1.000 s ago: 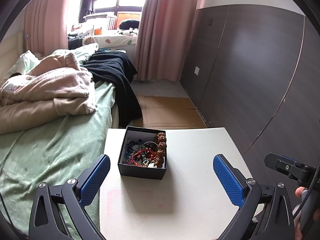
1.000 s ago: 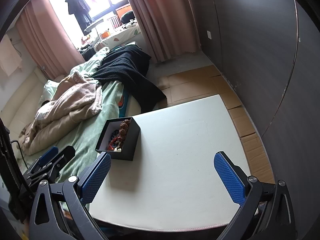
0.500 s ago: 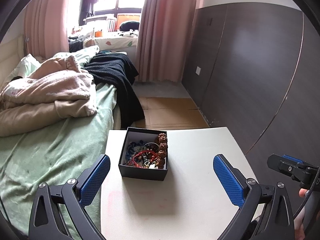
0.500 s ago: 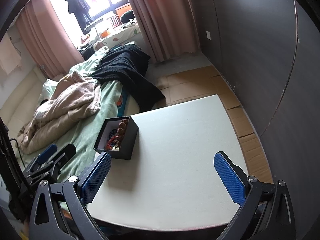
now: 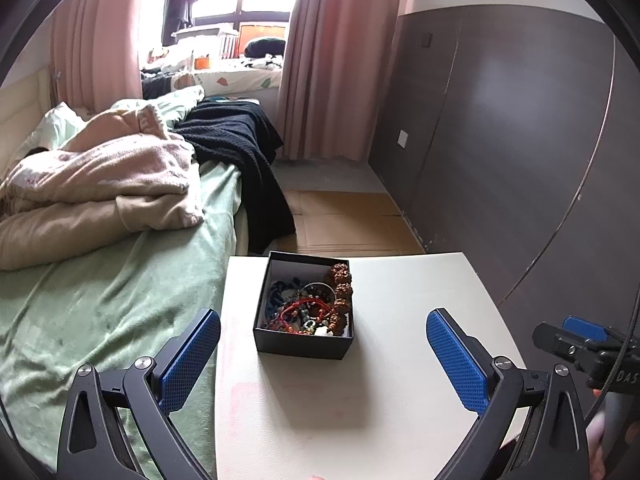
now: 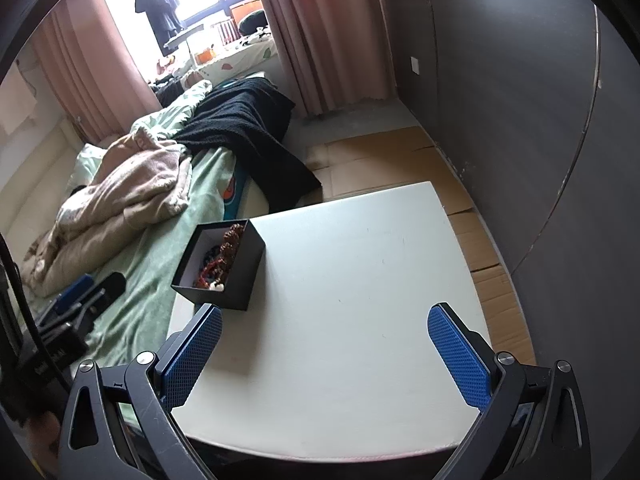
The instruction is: Organize jewelry
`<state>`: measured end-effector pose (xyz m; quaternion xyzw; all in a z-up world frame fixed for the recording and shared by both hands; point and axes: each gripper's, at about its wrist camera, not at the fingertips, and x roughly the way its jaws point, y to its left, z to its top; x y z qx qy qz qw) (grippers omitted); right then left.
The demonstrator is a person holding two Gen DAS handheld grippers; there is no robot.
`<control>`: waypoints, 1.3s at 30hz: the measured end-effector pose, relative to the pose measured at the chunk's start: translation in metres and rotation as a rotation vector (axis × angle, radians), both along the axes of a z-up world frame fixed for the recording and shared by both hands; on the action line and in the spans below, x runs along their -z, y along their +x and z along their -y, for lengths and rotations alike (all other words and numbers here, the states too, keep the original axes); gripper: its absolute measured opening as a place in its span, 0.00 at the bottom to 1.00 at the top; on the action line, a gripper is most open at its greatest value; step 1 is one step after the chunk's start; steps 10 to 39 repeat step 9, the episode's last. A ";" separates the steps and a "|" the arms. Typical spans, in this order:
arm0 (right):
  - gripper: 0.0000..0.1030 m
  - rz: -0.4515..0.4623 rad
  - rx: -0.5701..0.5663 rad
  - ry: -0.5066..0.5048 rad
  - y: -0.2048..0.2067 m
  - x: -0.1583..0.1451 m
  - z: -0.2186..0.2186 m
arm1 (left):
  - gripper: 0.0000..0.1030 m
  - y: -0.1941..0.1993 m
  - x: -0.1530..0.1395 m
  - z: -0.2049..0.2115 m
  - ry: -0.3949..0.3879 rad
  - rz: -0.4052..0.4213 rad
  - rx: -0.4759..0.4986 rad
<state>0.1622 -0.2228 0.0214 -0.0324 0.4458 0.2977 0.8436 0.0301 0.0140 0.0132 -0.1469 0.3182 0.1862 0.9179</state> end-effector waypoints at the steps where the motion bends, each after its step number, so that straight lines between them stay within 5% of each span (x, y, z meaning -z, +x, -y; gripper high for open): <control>1: 1.00 0.001 0.000 -0.004 0.000 0.001 0.000 | 1.00 -0.001 0.000 -0.002 -0.004 0.003 -0.002; 39: 1.00 0.028 0.007 -0.034 -0.004 0.006 -0.003 | 0.99 0.000 0.001 -0.004 -0.019 0.007 0.023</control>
